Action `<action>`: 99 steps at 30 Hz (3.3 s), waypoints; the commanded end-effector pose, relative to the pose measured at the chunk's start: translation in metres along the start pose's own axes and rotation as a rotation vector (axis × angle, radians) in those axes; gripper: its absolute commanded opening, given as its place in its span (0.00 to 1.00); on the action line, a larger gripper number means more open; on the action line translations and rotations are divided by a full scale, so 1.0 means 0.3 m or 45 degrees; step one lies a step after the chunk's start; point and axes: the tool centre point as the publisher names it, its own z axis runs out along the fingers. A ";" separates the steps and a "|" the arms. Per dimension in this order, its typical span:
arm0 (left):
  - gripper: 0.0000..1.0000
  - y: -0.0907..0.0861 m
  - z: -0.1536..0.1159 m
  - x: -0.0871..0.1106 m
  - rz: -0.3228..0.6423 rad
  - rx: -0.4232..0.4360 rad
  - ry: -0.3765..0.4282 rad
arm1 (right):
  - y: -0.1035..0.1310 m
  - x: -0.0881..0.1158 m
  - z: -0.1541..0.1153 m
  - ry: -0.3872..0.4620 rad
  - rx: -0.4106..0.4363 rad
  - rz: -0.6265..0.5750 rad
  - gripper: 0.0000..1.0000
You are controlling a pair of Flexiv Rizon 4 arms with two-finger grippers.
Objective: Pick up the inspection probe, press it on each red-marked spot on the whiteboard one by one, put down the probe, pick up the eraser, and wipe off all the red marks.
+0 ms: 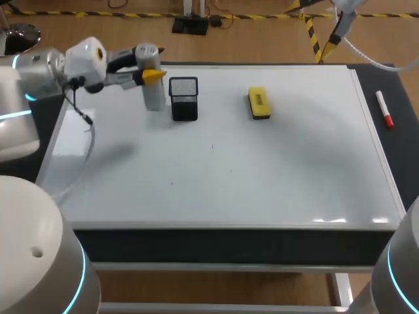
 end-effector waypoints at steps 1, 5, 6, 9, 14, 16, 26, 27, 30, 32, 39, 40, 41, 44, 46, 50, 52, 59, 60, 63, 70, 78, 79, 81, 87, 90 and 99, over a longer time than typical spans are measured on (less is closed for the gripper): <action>0.00 0.030 0.051 -0.106 -0.001 0.045 0.123 | -0.003 -0.003 -0.004 0.008 0.000 -0.002 1.00; 0.00 0.032 0.077 -0.149 -0.004 0.060 0.126 | -0.003 -0.003 -0.004 0.008 0.000 -0.002 1.00; 0.00 0.035 0.084 -0.156 -0.009 0.066 0.130 | -0.003 -0.003 -0.004 0.008 0.000 -0.002 1.00; 0.00 0.044 0.106 -0.182 -0.021 0.073 0.140 | -0.003 -0.003 -0.004 0.008 0.000 -0.002 1.00; 0.00 0.066 0.130 -0.222 -0.039 0.075 0.152 | -0.003 -0.003 -0.004 0.008 0.000 -0.002 1.00; 0.00 0.081 0.134 -0.244 -0.051 0.078 0.148 | -0.003 -0.003 -0.004 0.008 0.000 -0.002 1.00; 0.00 0.143 0.185 -0.316 -0.105 0.073 0.163 | -0.003 -0.003 -0.004 0.008 0.000 -0.002 1.00; 0.00 0.149 0.190 -0.319 -0.109 0.072 0.167 | -0.003 -0.003 -0.004 0.008 0.000 -0.002 1.00; 0.00 0.167 0.198 -0.325 -0.122 0.070 0.168 | -0.003 -0.003 -0.004 0.008 0.000 -0.002 1.00; 0.00 0.176 0.198 -0.325 -0.127 0.069 0.167 | -0.003 -0.003 -0.004 0.008 0.000 -0.002 1.00; 0.00 0.229 0.195 -0.323 -0.166 0.052 0.155 | -0.003 -0.003 -0.004 0.008 0.000 -0.002 1.00; 0.00 0.238 0.193 -0.321 -0.167 0.050 0.154 | -0.003 -0.003 -0.004 0.008 0.000 -0.002 1.00; 0.00 0.245 0.190 -0.318 -0.166 0.050 0.152 | -0.003 -0.003 -0.004 0.008 0.000 -0.002 1.00; 0.00 0.267 0.184 -0.311 -0.168 0.040 0.148 | -0.003 -0.003 -0.004 0.008 0.000 -0.002 1.00; 0.00 0.286 0.182 -0.310 -0.179 0.037 0.145 | -0.003 -0.003 -0.004 0.008 0.000 -0.002 1.00; 0.00 0.322 0.177 -0.304 -0.188 0.033 0.131 | -0.003 -0.003 -0.004 0.008 0.000 -0.002 1.00; 0.00 0.336 0.178 -0.301 -0.186 0.027 0.123 | -0.003 -0.003 -0.004 0.008 0.000 -0.002 1.00; 0.00 0.393 0.183 -0.295 -0.202 -0.020 0.112 | -0.003 -0.003 -0.004 0.008 0.000 -0.002 1.00; 0.00 0.404 0.184 -0.292 -0.202 -0.023 0.111 | -0.003 -0.003 -0.004 0.008 0.000 -0.002 1.00; 0.00 0.428 0.183 -0.284 -0.208 -0.028 0.100 | -0.003 -0.003 -0.004 0.008 0.000 -0.002 1.00; 0.00 0.457 0.174 -0.272 -0.210 -0.019 0.070 | -0.003 -0.003 -0.004 0.008 0.000 -0.002 1.00; 0.00 0.470 0.163 -0.268 -0.212 -0.008 0.047 | -0.003 -0.003 -0.004 0.008 0.000 -0.002 1.00; 0.00 0.470 0.162 -0.267 -0.212 -0.009 0.045 | -0.003 -0.003 -0.004 0.008 0.000 -0.002 1.00; 0.00 0.469 0.161 -0.266 -0.210 -0.006 0.034 | -0.003 -0.003 -0.004 0.008 0.000 -0.002 1.00; 1.00 0.462 0.148 -0.256 -0.218 -0.012 0.012 | -0.003 -0.003 -0.004 0.008 0.000 -0.002 1.00; 1.00 0.452 0.144 -0.251 -0.213 -0.017 0.007 | -0.003 -0.003 -0.004 0.008 0.000 -0.002 1.00; 1.00 0.387 0.128 -0.227 -0.174 -0.117 -0.034 | -0.003 -0.003 -0.004 0.008 0.000 -0.002 1.00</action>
